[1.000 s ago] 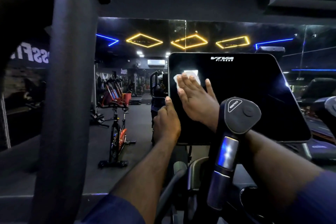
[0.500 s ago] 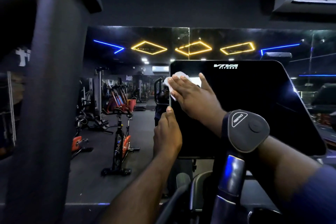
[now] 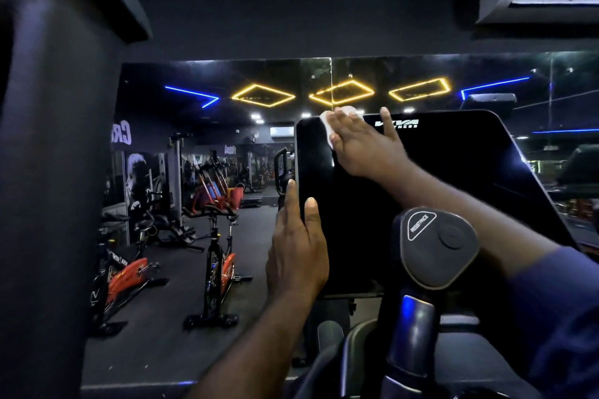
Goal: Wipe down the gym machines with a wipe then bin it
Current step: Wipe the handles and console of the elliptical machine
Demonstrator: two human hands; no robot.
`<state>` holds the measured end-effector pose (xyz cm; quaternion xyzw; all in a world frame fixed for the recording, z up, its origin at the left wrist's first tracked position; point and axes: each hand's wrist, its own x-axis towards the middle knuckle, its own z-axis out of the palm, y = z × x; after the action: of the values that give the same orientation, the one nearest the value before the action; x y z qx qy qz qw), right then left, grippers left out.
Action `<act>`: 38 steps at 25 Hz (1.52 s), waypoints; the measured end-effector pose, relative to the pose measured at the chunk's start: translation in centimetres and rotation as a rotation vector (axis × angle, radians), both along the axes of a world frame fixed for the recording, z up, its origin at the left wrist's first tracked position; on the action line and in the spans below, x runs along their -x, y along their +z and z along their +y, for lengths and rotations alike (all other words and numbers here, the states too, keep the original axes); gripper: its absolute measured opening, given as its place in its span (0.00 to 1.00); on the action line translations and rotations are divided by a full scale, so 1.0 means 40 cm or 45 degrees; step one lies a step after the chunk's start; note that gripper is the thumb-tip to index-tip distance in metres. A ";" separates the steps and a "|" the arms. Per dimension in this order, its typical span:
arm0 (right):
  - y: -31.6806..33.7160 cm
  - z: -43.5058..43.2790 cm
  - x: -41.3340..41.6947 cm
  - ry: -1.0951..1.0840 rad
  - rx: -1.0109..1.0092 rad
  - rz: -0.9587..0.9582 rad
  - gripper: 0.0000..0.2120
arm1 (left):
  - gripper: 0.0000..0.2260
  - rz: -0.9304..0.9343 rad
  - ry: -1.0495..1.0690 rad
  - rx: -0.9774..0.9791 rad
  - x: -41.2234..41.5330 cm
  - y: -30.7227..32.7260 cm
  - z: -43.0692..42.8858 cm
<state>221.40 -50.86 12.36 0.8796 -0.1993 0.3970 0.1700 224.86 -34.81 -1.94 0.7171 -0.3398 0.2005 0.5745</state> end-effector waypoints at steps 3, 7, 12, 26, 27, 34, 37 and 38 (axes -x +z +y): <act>0.037 0.040 -0.038 0.002 -0.023 0.031 0.28 | 0.25 -0.019 -0.004 -0.017 0.008 0.005 0.009; -0.084 0.072 0.032 0.139 0.133 0.097 0.27 | 0.30 0.019 0.040 -0.196 0.012 0.057 0.009; -0.015 -0.063 0.104 -0.176 -0.287 -0.154 0.28 | 0.40 0.081 0.059 -0.325 -0.043 0.241 -0.068; -0.126 -0.069 0.181 -0.119 -0.235 -0.189 0.33 | 0.38 -0.614 0.093 -1.071 -0.042 0.581 -0.352; -0.120 -0.114 0.215 -0.208 -0.298 -0.254 0.36 | 0.36 -0.619 0.094 -1.090 -0.029 0.578 -0.361; -0.074 -0.172 0.252 -0.348 -0.510 -0.237 0.43 | 0.48 -0.555 0.100 -1.158 -0.013 0.573 -0.437; -0.039 -0.244 0.290 -0.471 -0.673 -0.342 0.43 | 0.36 -0.584 0.199 -1.159 0.020 0.547 -0.419; 0.004 -0.267 0.295 -0.474 -0.790 -0.383 0.44 | 0.34 -0.598 0.219 -1.177 0.023 0.543 -0.416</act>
<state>209.59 -61.55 12.53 0.7700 -0.4886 0.4049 -0.0662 223.94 -51.43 19.76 0.8568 -0.4523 0.2313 0.0879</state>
